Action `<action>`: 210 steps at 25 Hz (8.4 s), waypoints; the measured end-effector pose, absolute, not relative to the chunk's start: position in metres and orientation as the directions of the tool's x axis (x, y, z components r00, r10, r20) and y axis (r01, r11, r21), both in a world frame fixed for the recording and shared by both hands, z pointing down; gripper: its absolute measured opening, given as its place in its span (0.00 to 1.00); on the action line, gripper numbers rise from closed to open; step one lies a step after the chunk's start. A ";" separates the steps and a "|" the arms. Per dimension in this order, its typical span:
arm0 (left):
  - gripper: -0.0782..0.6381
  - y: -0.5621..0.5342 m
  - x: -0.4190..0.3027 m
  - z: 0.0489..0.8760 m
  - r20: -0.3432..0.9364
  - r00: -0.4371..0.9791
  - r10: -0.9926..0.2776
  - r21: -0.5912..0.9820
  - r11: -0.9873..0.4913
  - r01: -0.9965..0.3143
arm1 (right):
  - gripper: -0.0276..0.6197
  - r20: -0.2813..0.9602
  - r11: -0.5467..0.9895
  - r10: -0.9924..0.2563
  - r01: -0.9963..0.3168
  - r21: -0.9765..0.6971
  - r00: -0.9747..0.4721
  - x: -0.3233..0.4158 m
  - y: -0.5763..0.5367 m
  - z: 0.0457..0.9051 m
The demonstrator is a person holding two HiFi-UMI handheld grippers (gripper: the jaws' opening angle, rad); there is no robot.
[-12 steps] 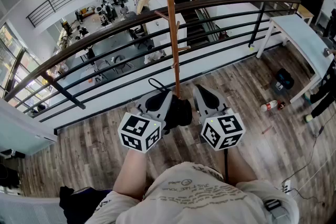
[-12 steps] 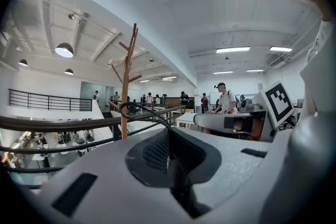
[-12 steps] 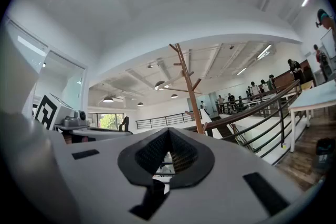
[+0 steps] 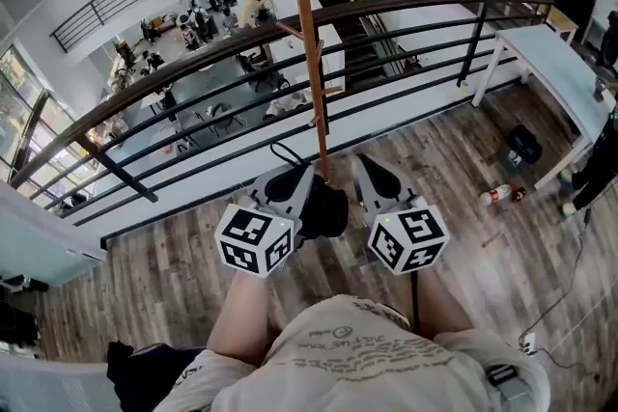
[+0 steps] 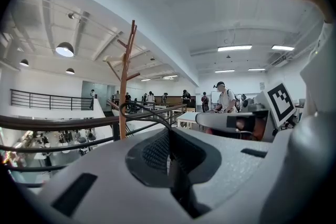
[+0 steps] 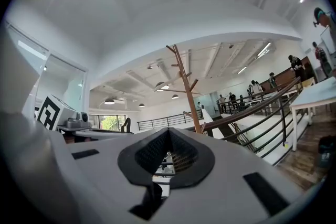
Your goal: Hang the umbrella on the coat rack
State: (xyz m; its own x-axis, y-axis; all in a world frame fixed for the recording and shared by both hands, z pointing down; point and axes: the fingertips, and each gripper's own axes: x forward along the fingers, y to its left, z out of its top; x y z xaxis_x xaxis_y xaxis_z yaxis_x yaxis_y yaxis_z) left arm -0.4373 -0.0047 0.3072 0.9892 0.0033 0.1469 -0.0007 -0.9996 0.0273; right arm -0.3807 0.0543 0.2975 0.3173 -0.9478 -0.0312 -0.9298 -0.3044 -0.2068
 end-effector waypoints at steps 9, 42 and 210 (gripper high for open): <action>0.11 -0.001 -0.434 0.303 0.128 0.991 -0.032 0.041 -0.998 -0.038 | 0.05 -0.018 -0.288 -0.955 -0.939 -0.187 0.297 -0.378 0.069 0.303; 0.11 -0.002 -0.204 0.372 0.193 0.970 0.150 0.158 -0.980 0.120 | 0.05 0.088 -0.457 -0.890 -0.875 -0.157 0.448 -0.163 0.089 0.349; 0.12 -0.176 -0.116 0.505 0.303 0.428 -0.852 0.197 -0.384 -0.902 | 0.05 0.238 0.598 -0.763 -0.796 -0.094 -0.602 0.033 -0.170 0.417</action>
